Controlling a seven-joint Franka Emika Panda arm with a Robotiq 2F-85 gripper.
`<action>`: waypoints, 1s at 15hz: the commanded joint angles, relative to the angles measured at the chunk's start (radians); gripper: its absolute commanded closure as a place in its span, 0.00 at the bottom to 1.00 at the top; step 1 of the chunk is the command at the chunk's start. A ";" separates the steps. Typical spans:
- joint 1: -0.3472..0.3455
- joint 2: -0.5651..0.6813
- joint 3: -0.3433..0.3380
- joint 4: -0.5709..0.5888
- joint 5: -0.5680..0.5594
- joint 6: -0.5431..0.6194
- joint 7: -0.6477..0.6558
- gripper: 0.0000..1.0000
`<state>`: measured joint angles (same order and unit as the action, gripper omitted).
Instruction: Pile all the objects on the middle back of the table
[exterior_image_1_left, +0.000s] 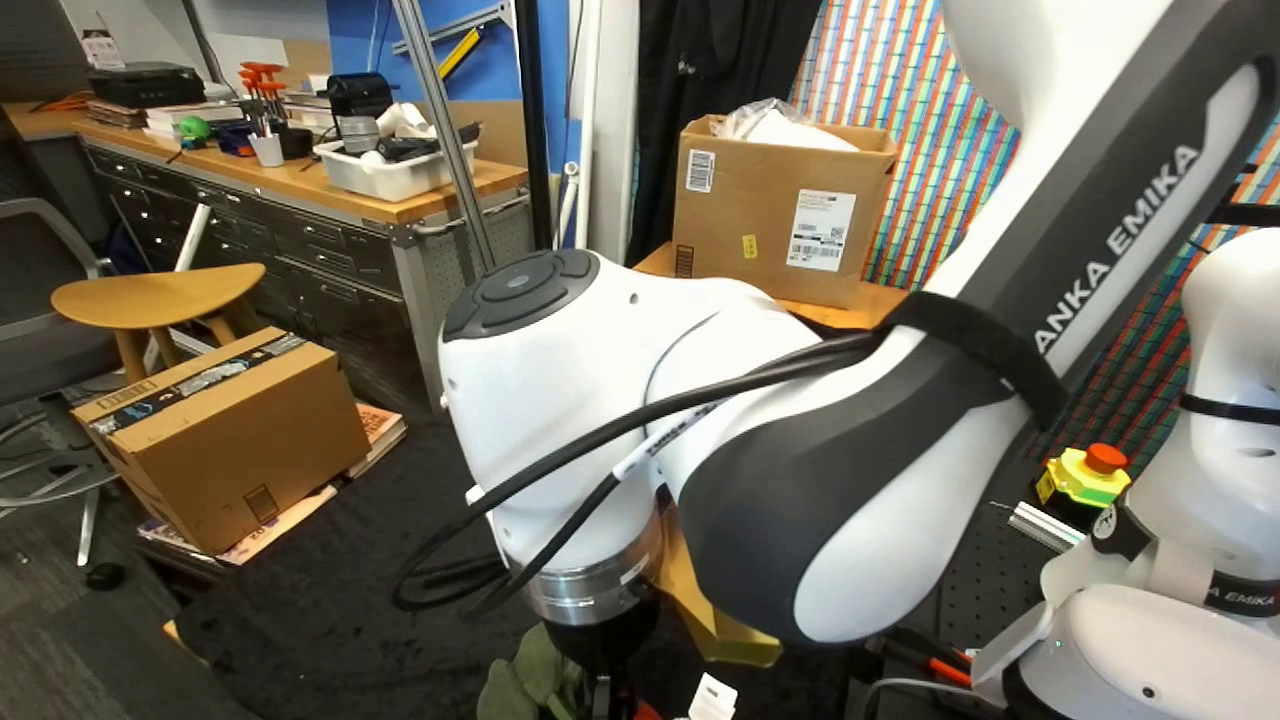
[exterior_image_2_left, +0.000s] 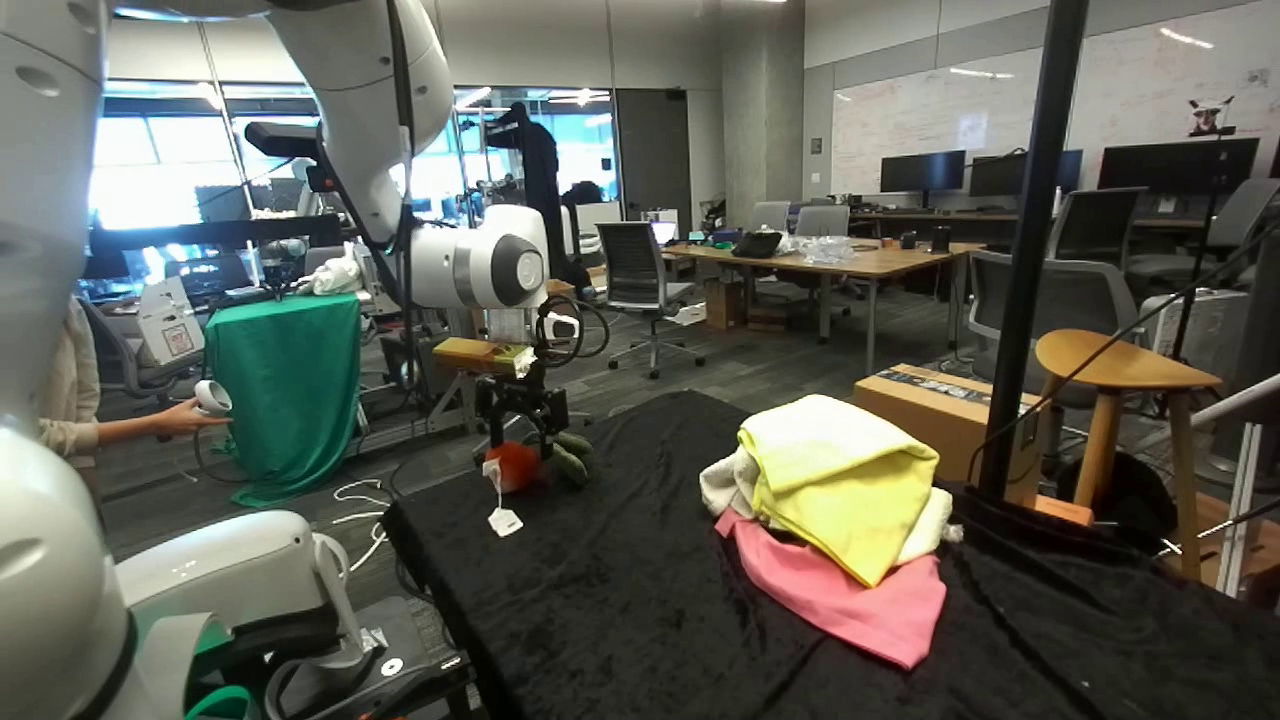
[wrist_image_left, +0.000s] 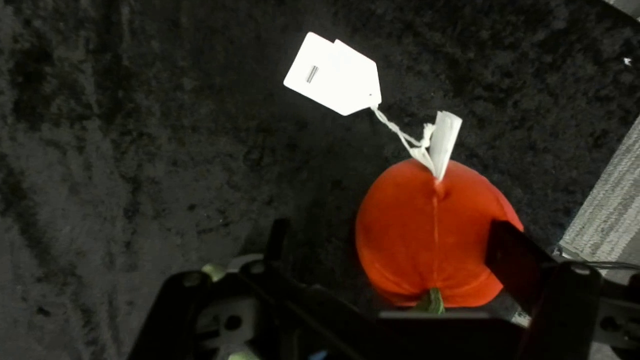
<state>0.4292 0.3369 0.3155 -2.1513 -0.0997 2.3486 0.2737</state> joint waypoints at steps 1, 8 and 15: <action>0.000 0.021 0.005 0.034 0.045 -0.011 -0.021 0.00; -0.018 0.051 0.020 0.041 0.127 -0.002 -0.099 0.00; -0.024 0.072 0.013 0.050 0.161 -0.007 -0.139 0.16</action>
<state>0.4226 0.3933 0.3172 -2.1260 0.0310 2.3486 0.1711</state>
